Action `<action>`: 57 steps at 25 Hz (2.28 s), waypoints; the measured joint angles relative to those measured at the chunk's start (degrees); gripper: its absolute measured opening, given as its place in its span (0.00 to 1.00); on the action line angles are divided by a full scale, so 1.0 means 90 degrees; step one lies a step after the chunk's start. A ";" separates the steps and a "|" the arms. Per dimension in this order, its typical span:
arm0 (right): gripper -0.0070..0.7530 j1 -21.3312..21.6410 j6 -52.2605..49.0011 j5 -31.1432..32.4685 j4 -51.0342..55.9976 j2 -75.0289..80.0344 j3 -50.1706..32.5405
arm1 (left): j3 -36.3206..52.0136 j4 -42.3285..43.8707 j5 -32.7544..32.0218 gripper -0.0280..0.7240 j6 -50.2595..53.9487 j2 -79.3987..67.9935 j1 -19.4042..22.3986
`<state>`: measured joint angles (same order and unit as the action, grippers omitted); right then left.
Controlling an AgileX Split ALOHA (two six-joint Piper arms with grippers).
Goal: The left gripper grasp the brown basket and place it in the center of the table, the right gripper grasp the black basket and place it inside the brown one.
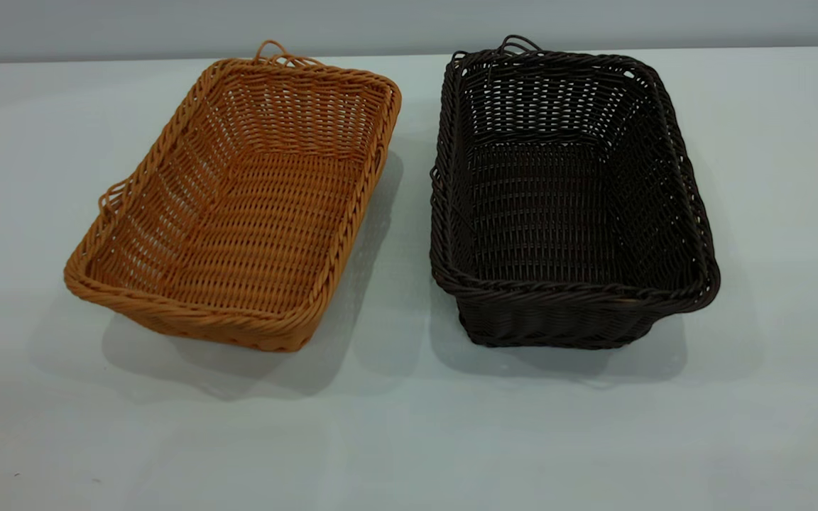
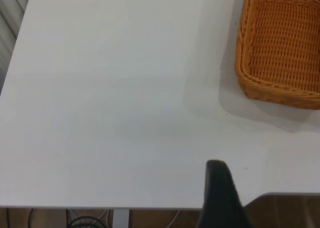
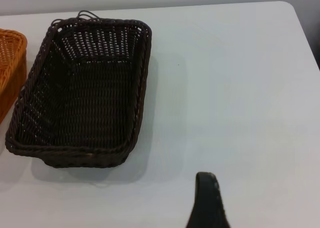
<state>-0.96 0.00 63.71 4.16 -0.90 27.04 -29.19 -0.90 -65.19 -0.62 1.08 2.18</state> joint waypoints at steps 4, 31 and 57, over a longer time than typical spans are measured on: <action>0.62 0.0000 0.0035 0.0000 0.0000 0.0000 0.0000 | 0.0000 0.0000 0.0000 0.60 0.0000 0.0000 0.0000; 0.62 0.0000 0.0035 0.0000 0.0000 0.0000 0.0000 | 0.0000 0.0000 -0.0039 0.60 0.0000 0.0000 0.0000; 0.84 0.0000 0.1313 -0.1228 0.2064 0.3635 0.0213 | -0.0847 -0.0347 0.1998 0.68 -0.0378 -0.3418 0.0000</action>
<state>-0.96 11.82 52.67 22.73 31.81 28.96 -36.82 -4.03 -47.21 -4.02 -29.68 2.18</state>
